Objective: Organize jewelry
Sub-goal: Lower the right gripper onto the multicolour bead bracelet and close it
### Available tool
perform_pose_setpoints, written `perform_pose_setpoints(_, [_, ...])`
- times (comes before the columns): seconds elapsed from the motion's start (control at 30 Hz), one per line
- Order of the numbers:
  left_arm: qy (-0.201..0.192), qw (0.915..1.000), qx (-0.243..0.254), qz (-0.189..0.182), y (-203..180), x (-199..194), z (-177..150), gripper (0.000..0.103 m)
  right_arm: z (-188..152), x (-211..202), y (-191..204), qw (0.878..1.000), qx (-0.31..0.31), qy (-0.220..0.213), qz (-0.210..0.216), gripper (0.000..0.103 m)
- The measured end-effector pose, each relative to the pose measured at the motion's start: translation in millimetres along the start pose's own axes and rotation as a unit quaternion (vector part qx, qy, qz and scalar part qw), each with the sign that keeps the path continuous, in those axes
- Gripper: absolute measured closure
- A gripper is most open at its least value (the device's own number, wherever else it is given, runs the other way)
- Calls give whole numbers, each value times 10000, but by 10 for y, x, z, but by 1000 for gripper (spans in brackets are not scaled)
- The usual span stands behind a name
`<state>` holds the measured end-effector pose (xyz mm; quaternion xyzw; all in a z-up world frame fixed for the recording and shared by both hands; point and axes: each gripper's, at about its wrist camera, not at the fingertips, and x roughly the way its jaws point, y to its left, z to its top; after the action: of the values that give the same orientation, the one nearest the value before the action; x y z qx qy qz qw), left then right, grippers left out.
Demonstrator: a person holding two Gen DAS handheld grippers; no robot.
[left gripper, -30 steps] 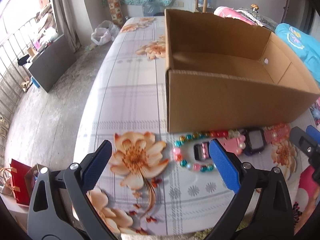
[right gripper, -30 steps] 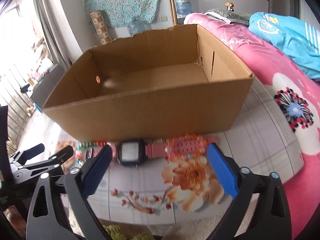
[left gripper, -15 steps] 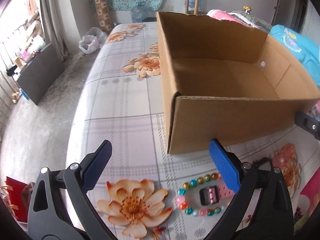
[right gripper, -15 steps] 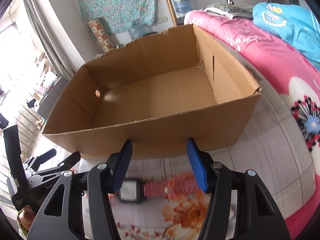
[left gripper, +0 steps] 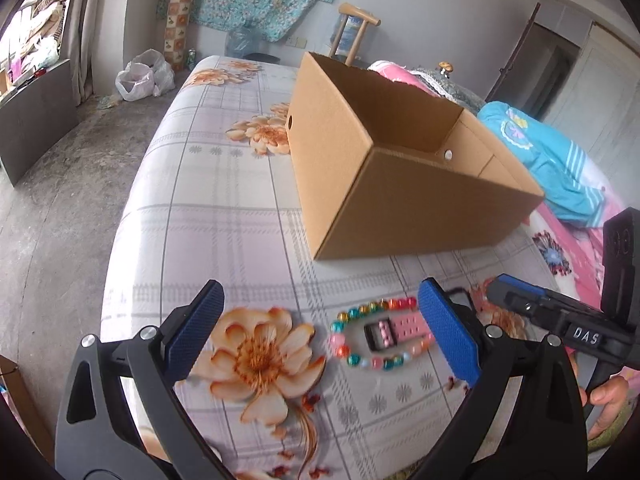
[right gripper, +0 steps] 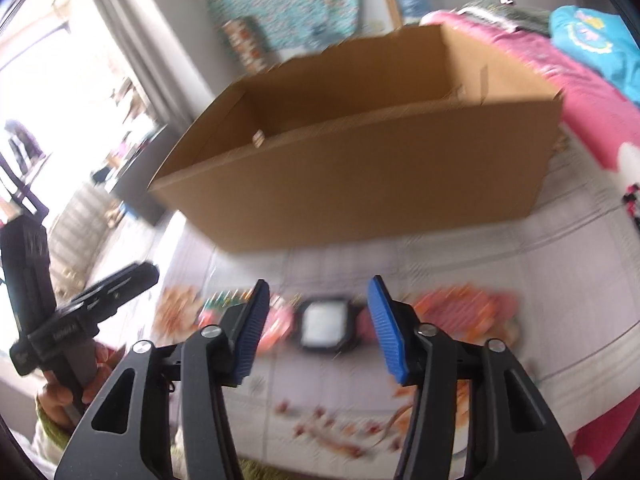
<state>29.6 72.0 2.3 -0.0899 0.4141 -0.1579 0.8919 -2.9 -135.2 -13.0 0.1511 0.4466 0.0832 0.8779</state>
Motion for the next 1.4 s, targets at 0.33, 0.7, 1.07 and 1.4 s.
perform_pose_setpoints(0.33, [262,9960,836,169,-334,137,-205,36,-106,158,246,9988,-281,306,273,73])
perform_pose_setpoints(0.7, [824,9882,1075,712,-385,446,-278,77,-233,52,187,9992,-198,244,253,73])
perform_pose_setpoints(1.07, [900,9887,1049,586,-291,266,-348,94,-329,-117,164,9986,-350,214,329,73])
perform_pose_setpoints(1.4, [965,9894,949,526,-180,173,-429,94,-217,137,350,9967,-633,442,239,75])
